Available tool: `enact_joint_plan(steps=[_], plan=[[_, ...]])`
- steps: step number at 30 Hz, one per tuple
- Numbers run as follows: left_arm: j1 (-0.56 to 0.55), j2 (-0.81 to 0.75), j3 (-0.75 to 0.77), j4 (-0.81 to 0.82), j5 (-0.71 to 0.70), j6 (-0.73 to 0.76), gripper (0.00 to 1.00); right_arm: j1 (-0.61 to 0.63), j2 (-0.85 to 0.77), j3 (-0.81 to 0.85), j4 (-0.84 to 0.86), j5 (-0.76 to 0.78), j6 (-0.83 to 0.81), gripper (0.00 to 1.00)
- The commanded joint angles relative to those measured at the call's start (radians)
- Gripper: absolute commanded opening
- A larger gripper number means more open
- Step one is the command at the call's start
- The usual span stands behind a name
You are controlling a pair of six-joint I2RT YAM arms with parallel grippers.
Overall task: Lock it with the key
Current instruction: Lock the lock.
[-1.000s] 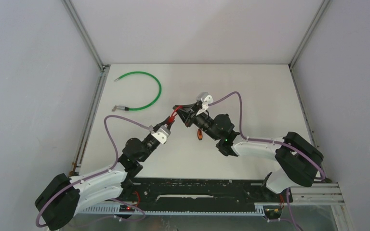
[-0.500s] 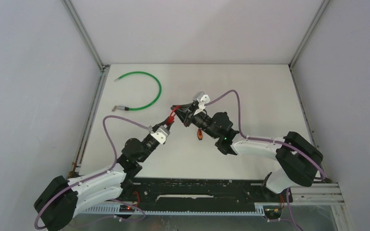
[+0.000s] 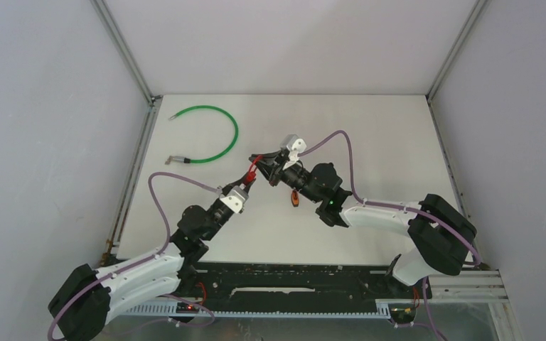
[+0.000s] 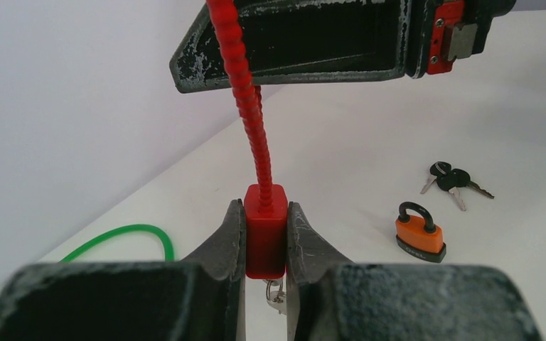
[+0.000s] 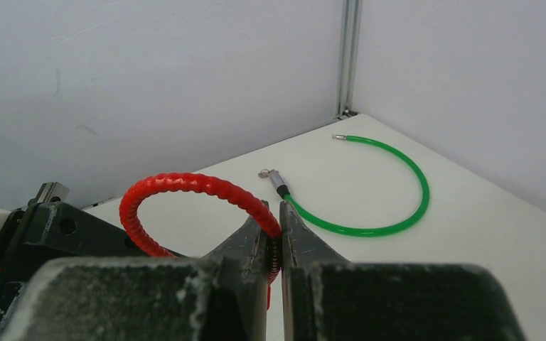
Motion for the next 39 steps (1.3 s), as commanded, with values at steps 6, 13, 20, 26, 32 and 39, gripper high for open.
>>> enact_joint_plan(steps=[6,13,20,26,32,39], plan=[[-0.014,-0.103,0.070,0.044,0.105,-0.074,0.00,0.043,-0.072,0.009,-0.163,-0.042,-0.081,0.00],[-0.018,-0.114,0.173,-0.054,0.343,-0.071,0.00,0.057,-0.256,0.009,-0.355,0.016,-0.138,0.00],[-0.057,0.016,0.248,0.085,0.486,-0.128,0.00,0.119,-0.471,-0.077,-0.556,0.165,-0.174,0.00],[-0.142,0.215,0.337,0.201,0.480,-0.183,0.00,0.204,-0.663,-0.164,-0.708,0.328,-0.186,0.00],[-0.184,0.427,0.357,0.498,0.406,-0.289,0.00,0.275,-0.839,-0.237,-0.848,0.442,-0.130,0.00],[-0.192,0.618,0.354,0.760,0.421,-0.380,0.00,0.313,-0.877,-0.307,-0.906,0.558,-0.059,0.00]])
